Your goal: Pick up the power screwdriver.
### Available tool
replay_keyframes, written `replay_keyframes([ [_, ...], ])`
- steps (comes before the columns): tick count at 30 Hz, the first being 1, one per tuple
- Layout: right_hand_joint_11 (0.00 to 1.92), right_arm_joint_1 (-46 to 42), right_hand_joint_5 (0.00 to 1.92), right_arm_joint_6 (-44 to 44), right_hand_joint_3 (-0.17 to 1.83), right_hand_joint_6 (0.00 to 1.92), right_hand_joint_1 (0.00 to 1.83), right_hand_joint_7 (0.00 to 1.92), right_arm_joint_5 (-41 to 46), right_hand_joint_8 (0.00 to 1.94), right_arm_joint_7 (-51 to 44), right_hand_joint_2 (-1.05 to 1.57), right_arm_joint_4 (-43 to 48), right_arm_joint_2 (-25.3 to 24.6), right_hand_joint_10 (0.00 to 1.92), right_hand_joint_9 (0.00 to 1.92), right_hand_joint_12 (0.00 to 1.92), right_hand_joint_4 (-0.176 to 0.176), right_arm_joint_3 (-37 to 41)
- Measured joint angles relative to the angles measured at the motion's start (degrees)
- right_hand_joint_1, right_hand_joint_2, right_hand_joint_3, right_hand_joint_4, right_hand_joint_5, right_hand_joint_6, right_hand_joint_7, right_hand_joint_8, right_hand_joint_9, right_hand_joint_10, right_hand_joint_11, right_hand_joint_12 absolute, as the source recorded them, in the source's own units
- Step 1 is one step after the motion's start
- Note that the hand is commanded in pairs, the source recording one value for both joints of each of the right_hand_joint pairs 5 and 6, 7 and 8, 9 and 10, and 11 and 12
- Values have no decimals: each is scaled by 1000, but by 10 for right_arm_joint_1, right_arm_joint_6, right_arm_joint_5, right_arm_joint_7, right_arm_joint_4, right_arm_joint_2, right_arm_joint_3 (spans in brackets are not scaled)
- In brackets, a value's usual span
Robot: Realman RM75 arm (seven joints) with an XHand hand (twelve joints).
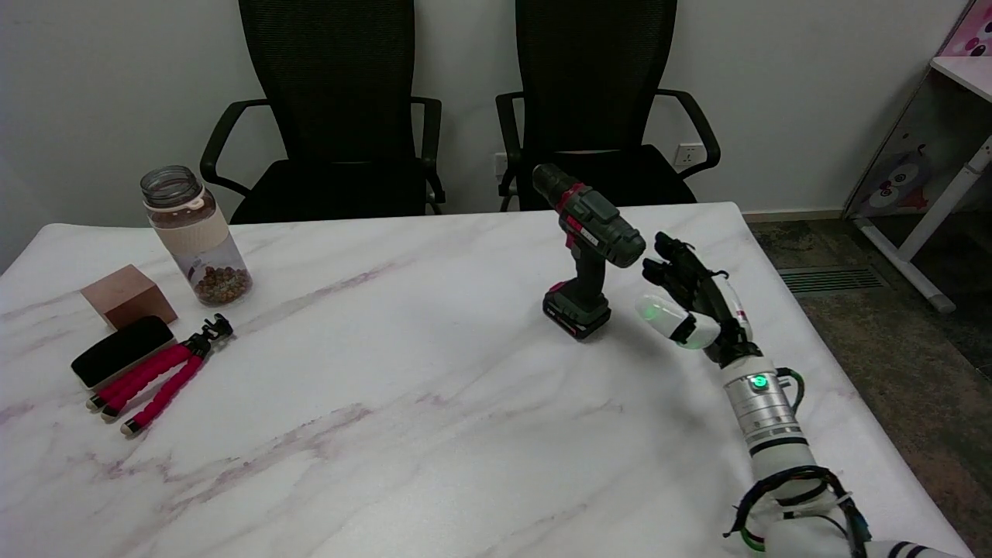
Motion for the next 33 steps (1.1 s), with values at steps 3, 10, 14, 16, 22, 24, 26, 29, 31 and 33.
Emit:
replay_keyframes([
  [3,370,24,174,0,766,174,737,174,7,174,8,-4,31,-18,356,356,370,-24,-16],
  [10,362,76,164,0,759,164,737,164,20,164,26,-13,95,-57,343,343,362,-14,-50],
  [14,363,100,160,-1,739,160,734,160,25,160,32,-7,121,-75,341,341,363,-12,-64],
  [16,366,112,158,-2,732,158,735,158,27,158,35,-4,132,-83,340,340,366,-10,-70],
  [22,377,140,151,-3,710,151,735,151,30,151,41,12,153,-100,338,338,377,-12,-83],
  [24,378,148,149,-3,708,149,735,149,31,149,42,13,157,-105,337,337,378,-13,-86],
  [26,380,155,147,-4,703,147,736,147,31,147,43,18,162,-108,335,335,380,-14,-90],
  [29,380,166,146,-6,698,146,737,146,32,146,44,23,168,-113,333,333,380,-13,-95],
  [31,380,172,145,-10,696,145,739,145,32,145,44,24,172,-115,331,331,380,-11,-98],
  [33,381,179,143,-12,696,143,740,143,33,143,45,23,175,-117,329,329,381,-10,-101],
])
